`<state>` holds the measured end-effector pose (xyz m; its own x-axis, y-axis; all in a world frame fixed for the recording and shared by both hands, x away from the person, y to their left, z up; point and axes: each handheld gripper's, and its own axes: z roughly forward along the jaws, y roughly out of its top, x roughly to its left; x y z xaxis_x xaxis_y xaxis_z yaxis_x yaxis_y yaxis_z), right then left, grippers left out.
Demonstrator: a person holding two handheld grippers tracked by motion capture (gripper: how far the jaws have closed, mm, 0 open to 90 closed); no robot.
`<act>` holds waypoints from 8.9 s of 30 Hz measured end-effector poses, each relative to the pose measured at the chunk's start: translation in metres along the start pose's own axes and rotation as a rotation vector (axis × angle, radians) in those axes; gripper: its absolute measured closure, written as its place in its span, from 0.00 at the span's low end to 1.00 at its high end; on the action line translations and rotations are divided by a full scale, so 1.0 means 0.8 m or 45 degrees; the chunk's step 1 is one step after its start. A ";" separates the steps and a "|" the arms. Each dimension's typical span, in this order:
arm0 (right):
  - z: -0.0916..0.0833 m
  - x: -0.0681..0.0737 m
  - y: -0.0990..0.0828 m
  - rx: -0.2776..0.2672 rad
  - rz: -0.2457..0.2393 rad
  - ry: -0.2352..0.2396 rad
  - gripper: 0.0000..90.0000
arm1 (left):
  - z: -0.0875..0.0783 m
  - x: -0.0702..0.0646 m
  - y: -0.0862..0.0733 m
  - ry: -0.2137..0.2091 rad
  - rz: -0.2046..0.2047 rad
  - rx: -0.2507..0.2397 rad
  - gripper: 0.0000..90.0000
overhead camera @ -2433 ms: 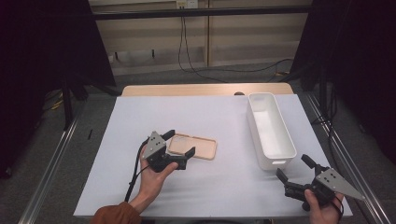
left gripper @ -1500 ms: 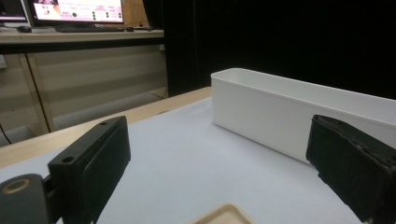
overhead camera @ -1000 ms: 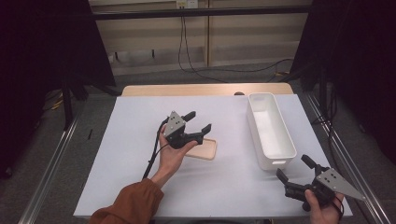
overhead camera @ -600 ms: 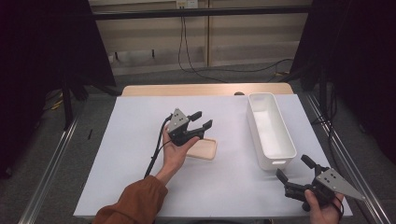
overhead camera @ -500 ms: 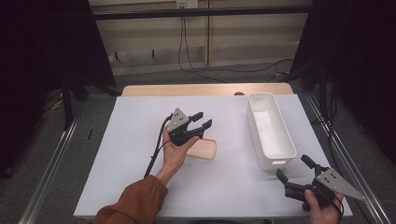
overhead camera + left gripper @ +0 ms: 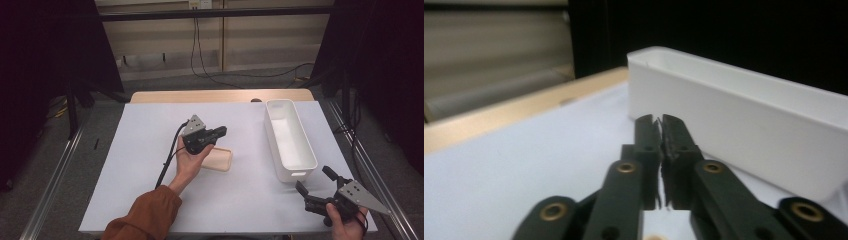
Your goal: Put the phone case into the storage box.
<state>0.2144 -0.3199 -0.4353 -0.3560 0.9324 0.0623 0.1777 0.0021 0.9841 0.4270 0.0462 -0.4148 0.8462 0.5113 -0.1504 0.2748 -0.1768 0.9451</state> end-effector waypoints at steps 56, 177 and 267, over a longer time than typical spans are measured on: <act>0.000 0.000 -0.001 0.009 0.004 0.010 0.00 | 0.075 0.030 -0.014 0.095 -0.158 0.765 1.00; 0.000 0.001 -0.001 0.016 0.006 0.012 0.00 | -0.016 -0.034 -0.051 -0.136 -0.142 0.855 1.00; 0.001 0.002 -0.002 0.021 0.001 0.021 0.00 | -0.111 -0.021 -0.079 -0.132 -0.132 0.804 1.00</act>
<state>0.2145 -0.3180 -0.4368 -0.3710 0.9263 0.0660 0.1930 0.0074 0.9812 0.3544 0.1236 -0.4460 0.8317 0.4743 -0.2886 0.5465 -0.6077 0.5762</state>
